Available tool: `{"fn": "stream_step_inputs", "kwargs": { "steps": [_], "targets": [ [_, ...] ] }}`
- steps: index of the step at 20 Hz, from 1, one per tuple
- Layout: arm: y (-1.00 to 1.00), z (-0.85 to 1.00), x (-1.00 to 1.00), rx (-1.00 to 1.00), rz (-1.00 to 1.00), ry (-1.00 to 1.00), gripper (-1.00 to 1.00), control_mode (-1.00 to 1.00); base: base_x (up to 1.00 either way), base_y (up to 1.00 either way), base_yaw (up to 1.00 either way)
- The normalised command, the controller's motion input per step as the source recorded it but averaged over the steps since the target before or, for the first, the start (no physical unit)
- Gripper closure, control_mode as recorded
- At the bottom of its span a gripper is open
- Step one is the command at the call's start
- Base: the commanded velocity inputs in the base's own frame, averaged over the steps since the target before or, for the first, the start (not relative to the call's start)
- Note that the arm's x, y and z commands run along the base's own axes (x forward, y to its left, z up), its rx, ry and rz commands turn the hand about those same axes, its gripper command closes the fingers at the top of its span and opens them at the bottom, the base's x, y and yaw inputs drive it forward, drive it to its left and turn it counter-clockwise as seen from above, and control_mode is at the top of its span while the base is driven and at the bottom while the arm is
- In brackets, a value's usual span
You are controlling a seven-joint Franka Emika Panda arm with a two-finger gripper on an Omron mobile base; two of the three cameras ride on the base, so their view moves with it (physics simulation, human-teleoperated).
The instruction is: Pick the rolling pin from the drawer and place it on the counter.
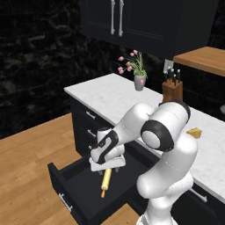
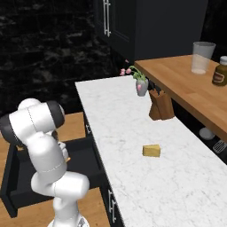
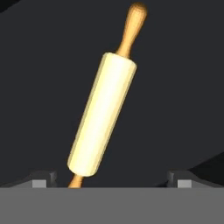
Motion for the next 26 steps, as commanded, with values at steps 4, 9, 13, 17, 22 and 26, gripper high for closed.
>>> {"fn": "stream_step_inputs", "kwargs": {
  "steps": [4,9,13,17,22,26],
  "targets": [
    [0.09,-0.17,0.23,0.0,-0.18,0.05,-1.0,-1.0,0.0,0.0,0.0],
    [0.17,-0.44,0.16,0.0,-0.14,-0.04,-1.0,-1.0,0.0,0.0,0.0],
    [0.1,-0.46,0.0,0.0,-0.12,-0.05,-1.0,-1.0,0.0,0.0,0.0],
    [0.01,-0.41,-0.38,0.0,-0.11,-0.02,-1.0,-1.0,0.0,0.0,0.0],
    [0.01,-0.46,-0.31,0.0,-0.09,-0.08,-1.0,-1.0,0.0,0.0,0.0],
    [0.18,-0.31,-0.06,0.0,-0.02,-0.17,-1.0,-1.0,0.0,0.0,0.0]
  ]
}}
